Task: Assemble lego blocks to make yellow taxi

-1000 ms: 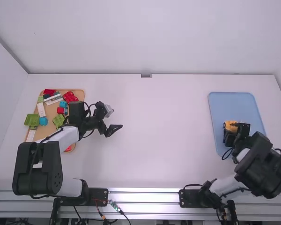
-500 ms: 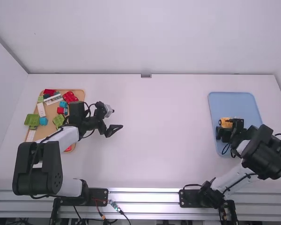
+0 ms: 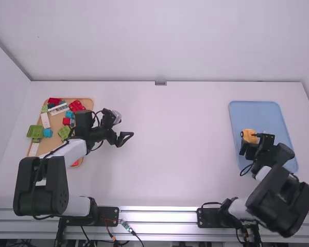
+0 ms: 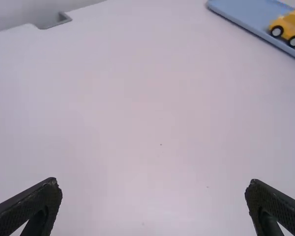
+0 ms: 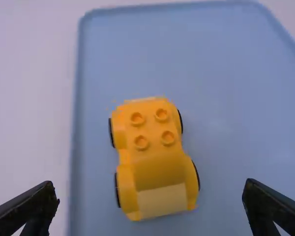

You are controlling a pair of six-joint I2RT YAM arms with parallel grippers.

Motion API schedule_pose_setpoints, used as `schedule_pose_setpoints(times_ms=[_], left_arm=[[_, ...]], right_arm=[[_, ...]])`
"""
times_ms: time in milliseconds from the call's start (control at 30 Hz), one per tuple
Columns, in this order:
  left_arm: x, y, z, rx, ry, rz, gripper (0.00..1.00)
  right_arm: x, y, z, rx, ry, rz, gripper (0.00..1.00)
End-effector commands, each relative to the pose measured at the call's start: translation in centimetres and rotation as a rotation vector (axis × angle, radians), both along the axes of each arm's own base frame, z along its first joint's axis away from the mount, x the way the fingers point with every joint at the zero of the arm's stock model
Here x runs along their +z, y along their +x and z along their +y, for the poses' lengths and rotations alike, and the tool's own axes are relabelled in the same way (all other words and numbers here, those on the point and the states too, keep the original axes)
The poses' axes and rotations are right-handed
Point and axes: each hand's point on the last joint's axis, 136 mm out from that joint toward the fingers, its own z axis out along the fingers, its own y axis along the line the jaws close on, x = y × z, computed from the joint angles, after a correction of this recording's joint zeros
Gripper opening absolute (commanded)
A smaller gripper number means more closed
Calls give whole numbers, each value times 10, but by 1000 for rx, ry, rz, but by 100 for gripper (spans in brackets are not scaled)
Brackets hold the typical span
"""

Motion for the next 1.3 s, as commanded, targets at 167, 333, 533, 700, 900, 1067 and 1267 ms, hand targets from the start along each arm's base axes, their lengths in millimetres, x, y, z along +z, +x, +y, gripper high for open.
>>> schedule_pose_setpoints(times_ms=[167,333,533,700,900,1067,1267], left_arm=[[29,8,19,213,72,-1,99],[44,3,41,397,132,12,99],[60,-9,67,589,139,34,99],[55,-21,56,461,216,-25,99],[47,-42,58,519,147,-192,99],[35,-54,55,536,141,-179,96],[1,-75,64,618,139,-72,89]], right_arm=[[46,-1,50,103,-9,-66,99],[74,-3,80,129,12,-118,99],[95,-11,120,239,-5,-161,99],[100,-16,147,333,-13,-173,99],[97,-14,162,334,-29,-158,99],[85,-21,168,331,-13,-131,96],[57,-39,178,301,29,-74,88]])
